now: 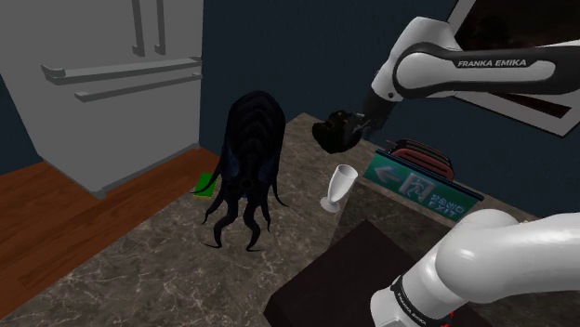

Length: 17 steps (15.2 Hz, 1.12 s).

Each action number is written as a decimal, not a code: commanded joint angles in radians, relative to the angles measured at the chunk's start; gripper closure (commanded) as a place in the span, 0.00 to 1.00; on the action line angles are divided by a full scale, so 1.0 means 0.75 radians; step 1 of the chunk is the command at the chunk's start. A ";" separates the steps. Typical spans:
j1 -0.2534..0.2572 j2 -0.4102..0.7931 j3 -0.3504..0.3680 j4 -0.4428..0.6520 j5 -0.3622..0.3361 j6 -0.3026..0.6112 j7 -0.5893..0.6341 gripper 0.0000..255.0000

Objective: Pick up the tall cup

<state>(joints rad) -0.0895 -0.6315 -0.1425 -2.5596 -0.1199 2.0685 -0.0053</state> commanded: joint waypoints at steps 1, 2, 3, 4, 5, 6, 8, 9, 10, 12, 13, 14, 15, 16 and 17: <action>-0.014 0.066 -0.040 -0.028 -0.011 0.093 -0.030 0.00; -0.020 0.101 -0.060 -0.036 -0.016 0.136 -0.046 0.00; -0.025 0.139 -0.080 -0.042 -0.018 0.179 -0.062 0.00; -0.030 0.179 -0.100 -0.047 -0.020 0.222 -0.079 0.00; -0.034 0.220 -0.120 -0.050 -0.020 0.265 -0.096 0.00; -0.037 0.263 -0.141 -0.051 -0.018 0.308 -0.115 0.00; -0.041 0.354 -0.183 -0.047 -0.008 0.391 -0.155 0.00; -0.041 0.402 -0.204 -0.042 0.001 0.433 -0.178 0.00; -0.040 0.451 -0.225 -0.036 0.014 0.473 -0.202 0.00; -0.036 0.554 -0.266 -0.017 0.050 0.551 -0.258 0.00; -0.033 0.607 -0.285 -0.006 0.075 0.589 -0.290 0.00; -0.030 0.661 -0.303 0.008 0.106 0.624 -0.325 0.00; -0.027 0.716 -0.320 0.024 0.142 0.658 -0.365 0.00; -0.025 0.773 -0.335 0.041 0.184 0.690 -0.408 0.00; -0.025 0.830 -0.345 0.061 0.232 0.720 -0.454 0.00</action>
<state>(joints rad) -0.1091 -0.0513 -0.3915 -2.5314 0.0207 2.5882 -0.3119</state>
